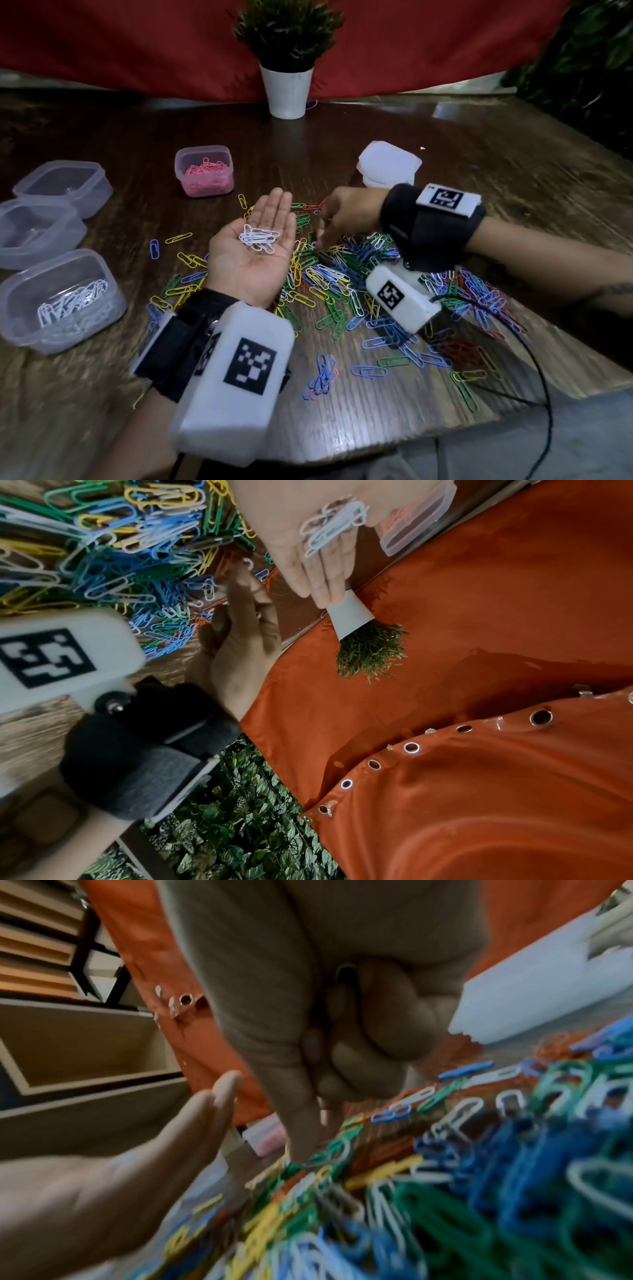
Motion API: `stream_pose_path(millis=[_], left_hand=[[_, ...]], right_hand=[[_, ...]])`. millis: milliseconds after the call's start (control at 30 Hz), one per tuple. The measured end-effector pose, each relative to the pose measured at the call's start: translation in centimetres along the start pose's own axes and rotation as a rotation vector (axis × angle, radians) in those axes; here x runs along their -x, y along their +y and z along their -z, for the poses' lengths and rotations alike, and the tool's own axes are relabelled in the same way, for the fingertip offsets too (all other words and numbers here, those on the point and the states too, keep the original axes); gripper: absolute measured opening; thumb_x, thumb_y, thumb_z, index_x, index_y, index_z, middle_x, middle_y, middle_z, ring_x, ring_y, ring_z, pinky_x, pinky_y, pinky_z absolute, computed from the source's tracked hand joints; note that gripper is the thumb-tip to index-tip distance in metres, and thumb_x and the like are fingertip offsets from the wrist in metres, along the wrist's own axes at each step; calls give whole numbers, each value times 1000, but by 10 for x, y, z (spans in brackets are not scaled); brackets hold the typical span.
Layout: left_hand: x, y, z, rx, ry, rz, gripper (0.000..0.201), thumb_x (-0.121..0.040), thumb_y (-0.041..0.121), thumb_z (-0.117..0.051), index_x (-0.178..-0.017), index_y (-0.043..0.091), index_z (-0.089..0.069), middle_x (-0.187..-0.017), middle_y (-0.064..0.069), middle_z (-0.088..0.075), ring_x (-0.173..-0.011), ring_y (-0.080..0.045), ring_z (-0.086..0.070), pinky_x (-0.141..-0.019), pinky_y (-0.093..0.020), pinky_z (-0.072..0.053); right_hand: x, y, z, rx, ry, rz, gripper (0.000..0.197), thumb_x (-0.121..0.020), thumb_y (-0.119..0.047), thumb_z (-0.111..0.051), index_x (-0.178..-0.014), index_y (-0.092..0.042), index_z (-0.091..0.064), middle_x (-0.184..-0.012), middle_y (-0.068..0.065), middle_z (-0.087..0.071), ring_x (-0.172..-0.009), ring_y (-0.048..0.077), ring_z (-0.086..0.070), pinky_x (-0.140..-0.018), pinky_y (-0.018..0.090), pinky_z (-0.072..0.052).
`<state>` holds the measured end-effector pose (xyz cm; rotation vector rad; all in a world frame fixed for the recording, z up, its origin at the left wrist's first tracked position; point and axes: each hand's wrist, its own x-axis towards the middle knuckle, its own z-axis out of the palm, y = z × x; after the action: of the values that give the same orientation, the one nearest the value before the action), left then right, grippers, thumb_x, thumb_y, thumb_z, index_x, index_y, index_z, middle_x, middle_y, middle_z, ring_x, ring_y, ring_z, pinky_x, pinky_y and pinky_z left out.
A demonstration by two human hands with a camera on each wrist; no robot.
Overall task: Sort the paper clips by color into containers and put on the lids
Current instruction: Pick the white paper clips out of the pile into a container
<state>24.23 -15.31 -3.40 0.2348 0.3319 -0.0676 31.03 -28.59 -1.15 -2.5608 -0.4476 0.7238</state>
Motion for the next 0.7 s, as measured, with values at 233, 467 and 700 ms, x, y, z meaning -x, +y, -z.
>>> stream_pose_path(millis=[233,467,700], left_hand=[[1,-2,0,-14,-1,-4,41,-99,16,-19,-105,-4,-55,-92,-17,-66,-113,-26,-58,-77,-34,-48],[-2,-2,3,-57,16,15,44,-100,19,-18,-100,-2,-56,-105,-17,-65,-112,-26,-58,-79,-36,-45],[4,-10,-3,-138,-31,100,41,-98,18,-25,-85,-4,-58,-81,-19,-66,-82,-29,-59,-79,-44,-43]], right_hand=[[1,1,-13,175,10,-11,30,-80,-18,-70,-59,-16,-49,-58,-4,-45,-52,7,-39,-38,13,-32],[15,12,16,-272,-71,31,7,-83,-13,-65,-76,-15,-64,-45,-9,-50,-35,2,-32,-36,13,-24],[21,-23,20,-525,-198,168,11,-89,-5,-53,-90,0,-62,-54,2,-63,-33,4,-49,-28,9,-28]])
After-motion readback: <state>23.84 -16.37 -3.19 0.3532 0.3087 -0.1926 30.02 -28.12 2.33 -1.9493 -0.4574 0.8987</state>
